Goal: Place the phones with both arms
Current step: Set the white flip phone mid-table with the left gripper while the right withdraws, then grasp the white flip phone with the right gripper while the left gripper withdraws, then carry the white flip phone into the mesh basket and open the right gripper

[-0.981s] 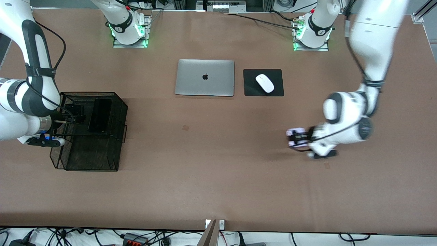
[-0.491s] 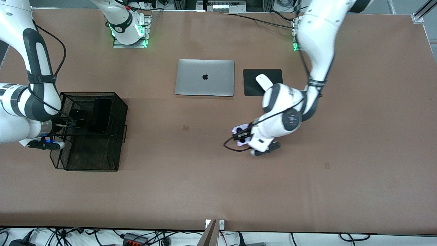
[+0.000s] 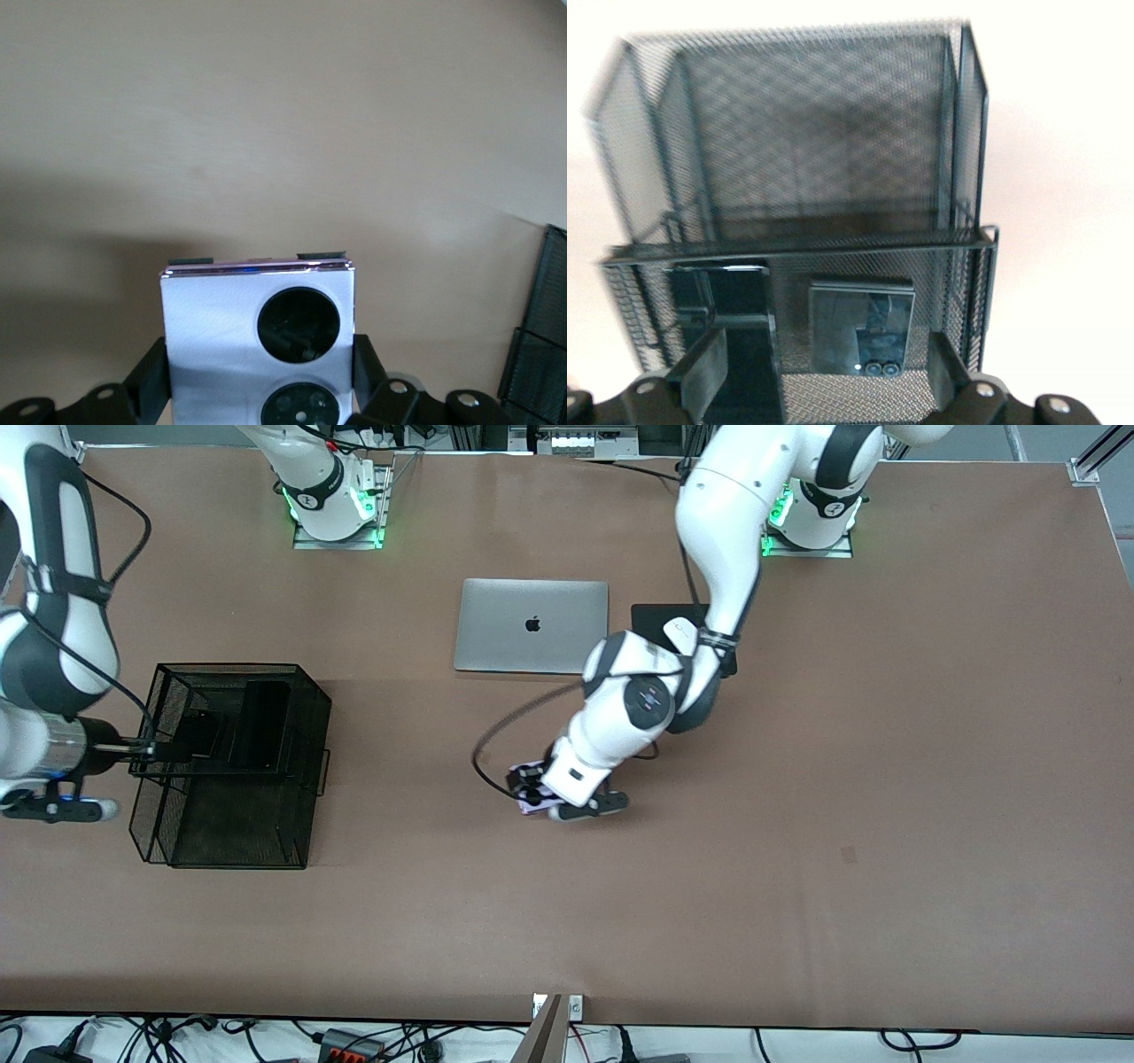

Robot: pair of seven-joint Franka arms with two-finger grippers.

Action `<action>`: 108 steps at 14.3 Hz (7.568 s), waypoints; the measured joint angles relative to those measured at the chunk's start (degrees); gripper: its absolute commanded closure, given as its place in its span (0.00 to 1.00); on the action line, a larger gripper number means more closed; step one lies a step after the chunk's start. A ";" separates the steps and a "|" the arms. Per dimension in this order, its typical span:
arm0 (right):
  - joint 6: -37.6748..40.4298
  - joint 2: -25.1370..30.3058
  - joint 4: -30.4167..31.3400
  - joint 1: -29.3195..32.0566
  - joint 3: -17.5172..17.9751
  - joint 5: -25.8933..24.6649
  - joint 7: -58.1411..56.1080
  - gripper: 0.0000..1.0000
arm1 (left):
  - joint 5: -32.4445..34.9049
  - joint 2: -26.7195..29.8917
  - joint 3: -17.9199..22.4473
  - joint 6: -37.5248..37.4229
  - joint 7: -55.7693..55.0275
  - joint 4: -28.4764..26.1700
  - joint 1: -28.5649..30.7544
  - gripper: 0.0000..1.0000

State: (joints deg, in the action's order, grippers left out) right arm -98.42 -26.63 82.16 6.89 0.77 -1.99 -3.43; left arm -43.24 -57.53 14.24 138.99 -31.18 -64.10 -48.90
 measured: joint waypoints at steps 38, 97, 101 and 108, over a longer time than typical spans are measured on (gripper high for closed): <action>-15.14 -7.81 -4.52 -24.36 2.29 0.14 2.60 0.00 | 24.89 25.72 -1.96 -10.25 24.91 -19.48 22.15 0.00; -5.87 -11.14 -11.27 -10.53 -0.05 -3.10 7.81 0.59 | 41.97 50.15 -15.25 -46.30 20.49 -24.75 52.28 0.00; -6.09 -11.22 -8.60 -5.76 0.24 -3.10 3.39 0.59 | 41.84 50.15 -15.27 -46.11 20.73 -24.80 52.28 0.00; -14.94 -12.76 -0.87 -4.08 0.26 -3.10 2.37 0.55 | 41.84 50.13 -15.28 -45.86 23.68 -24.80 52.23 0.00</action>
State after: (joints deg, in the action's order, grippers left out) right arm -113.36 -39.40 81.29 2.81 1.03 -5.09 -1.06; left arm -1.40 -7.40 -1.04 93.13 -7.50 -88.90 3.33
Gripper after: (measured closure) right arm 0.163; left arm 0.000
